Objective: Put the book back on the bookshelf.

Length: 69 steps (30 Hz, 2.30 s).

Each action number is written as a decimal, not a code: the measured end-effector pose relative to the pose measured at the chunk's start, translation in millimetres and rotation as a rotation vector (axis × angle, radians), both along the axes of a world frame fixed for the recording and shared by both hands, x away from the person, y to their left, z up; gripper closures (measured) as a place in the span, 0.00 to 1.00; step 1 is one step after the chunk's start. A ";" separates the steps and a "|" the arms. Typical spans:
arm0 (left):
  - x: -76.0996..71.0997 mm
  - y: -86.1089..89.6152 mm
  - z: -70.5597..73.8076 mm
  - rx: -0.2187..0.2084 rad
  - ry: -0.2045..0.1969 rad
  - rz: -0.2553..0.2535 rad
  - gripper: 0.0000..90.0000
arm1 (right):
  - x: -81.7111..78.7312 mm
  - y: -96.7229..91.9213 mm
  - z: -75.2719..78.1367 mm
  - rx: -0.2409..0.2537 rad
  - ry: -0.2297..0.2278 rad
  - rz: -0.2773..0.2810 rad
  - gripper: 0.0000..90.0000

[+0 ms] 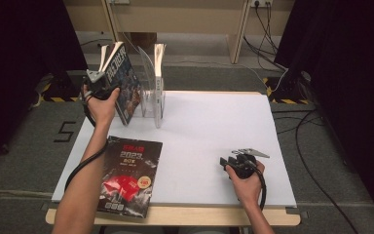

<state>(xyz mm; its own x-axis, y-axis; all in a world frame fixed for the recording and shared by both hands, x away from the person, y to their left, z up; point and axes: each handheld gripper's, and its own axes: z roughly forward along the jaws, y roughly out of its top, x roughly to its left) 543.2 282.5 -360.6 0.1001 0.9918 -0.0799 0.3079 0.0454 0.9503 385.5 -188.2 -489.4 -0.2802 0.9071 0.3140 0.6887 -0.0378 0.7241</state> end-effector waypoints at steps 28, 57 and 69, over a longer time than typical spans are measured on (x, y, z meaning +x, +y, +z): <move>-79.7 36.4 -28.7 -0.054 0.167 -0.122 0.46 | -0.5 8.2 8.6 -0.020 -0.017 0.022 0.65; -137.9 75.7 -114.1 -0.098 0.578 -0.174 0.95 | 2.8 15.8 14.0 -0.034 0.005 0.040 0.65; -142.5 73.4 -122.5 -0.121 0.597 -0.183 0.94 | 4.3 17.1 12.6 -0.038 0.013 0.047 0.65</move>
